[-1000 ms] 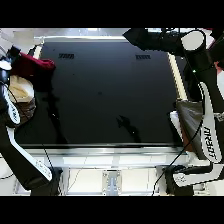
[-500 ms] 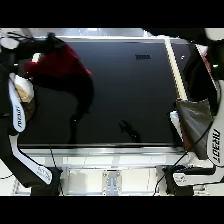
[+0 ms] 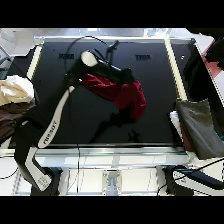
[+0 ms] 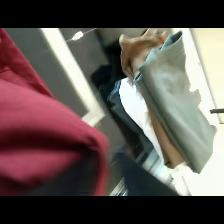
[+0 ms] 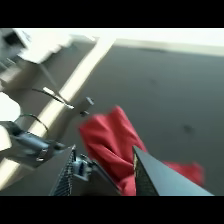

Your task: Fold the shirts.

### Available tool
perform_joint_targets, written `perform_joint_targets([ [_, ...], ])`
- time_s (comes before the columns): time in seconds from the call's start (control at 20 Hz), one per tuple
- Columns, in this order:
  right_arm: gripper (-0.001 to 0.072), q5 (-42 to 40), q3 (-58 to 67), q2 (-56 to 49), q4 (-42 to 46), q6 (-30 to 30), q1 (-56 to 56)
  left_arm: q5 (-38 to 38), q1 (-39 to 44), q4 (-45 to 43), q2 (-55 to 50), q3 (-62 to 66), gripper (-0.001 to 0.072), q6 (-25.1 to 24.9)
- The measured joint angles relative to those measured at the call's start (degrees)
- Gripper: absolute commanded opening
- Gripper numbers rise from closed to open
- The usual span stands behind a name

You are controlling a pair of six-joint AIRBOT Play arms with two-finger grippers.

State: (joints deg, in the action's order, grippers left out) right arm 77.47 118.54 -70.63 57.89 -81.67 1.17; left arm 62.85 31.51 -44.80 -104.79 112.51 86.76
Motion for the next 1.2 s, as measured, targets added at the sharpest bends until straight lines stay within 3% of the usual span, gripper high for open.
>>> perform_joint_targets([
  [0.2,0.0407,5.49,-3.15,1.29,8.57,2.71,1.22,1.66,-0.37,-4.81,2.71,-0.2,0.0716,3.5],
  [0.45,0.0407,3.69,-12.72,1.27,16.04,4.35,4.2,6.38,-8.52,-11.06,11.21,-1.2,0.0708,6.71],
  [0.65,0.0407,-1.53,-27.71,1.22,17.18,4.72,5.49,8.55,-9.4,-22.27,21.84,-16.9,0.0708,10.93],
  [0.9,0.0408,-8.48,-50.05,1.2,10.36,5.6,5.84,-8.85,-6.27,-28.2,33.27,-47.87,0.0708,14.4],
  [1.05,0.0408,-10.71,-61.53,1.2,2.64,7.65,5.9,-22.34,-10.64,-28.92,35.01,-53.96,0.0708,18.95],
  [1.2,0.0408,-13.97,-71.41,1.2,-5.73,9.03,5.9,-29.57,-18.03,-29.05,33.44,-51.54,0.0708,21.03],
])
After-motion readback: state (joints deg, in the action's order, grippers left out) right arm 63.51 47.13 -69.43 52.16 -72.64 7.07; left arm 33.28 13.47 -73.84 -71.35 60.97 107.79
